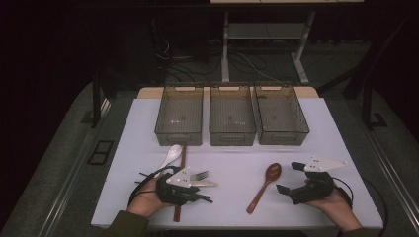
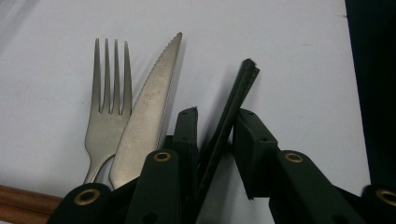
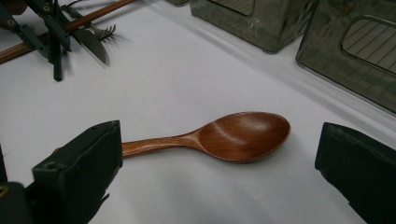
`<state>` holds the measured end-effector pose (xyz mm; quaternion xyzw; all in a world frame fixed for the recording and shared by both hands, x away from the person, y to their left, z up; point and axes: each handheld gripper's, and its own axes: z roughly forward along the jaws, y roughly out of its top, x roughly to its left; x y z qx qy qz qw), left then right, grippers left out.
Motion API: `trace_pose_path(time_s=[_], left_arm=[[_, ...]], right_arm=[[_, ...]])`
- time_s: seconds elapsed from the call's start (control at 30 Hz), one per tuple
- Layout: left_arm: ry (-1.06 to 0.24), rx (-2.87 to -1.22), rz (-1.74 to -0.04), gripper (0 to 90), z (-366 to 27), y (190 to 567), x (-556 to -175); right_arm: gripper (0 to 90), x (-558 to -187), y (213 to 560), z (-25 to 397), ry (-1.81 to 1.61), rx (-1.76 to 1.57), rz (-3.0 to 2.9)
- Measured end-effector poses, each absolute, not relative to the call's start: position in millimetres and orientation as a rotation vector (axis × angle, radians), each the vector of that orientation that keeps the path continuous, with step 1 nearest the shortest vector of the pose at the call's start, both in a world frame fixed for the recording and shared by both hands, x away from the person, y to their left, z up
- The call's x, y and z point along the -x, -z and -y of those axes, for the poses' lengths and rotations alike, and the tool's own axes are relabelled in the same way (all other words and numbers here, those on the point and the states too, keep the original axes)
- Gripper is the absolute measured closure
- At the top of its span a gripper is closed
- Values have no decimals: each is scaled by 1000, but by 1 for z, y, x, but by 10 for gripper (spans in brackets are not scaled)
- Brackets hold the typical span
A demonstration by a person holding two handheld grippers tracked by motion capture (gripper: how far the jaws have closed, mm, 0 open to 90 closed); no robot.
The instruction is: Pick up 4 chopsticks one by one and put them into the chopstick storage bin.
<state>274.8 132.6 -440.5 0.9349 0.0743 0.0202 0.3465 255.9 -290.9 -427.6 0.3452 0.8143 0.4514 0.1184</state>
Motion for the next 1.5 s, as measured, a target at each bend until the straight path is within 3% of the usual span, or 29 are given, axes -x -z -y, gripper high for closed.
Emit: trace_pose_path(time_s=[0.8,1.5], left_arm=[[-48,-2425,-205,810,-130,440,-283],[-76,-2419,-229,799,-130,441,-286]], right_arm=[[10,-256,429,290,-1314,-1012,-2391],[10,-256,429,290,-1310,-1005,-2396]])
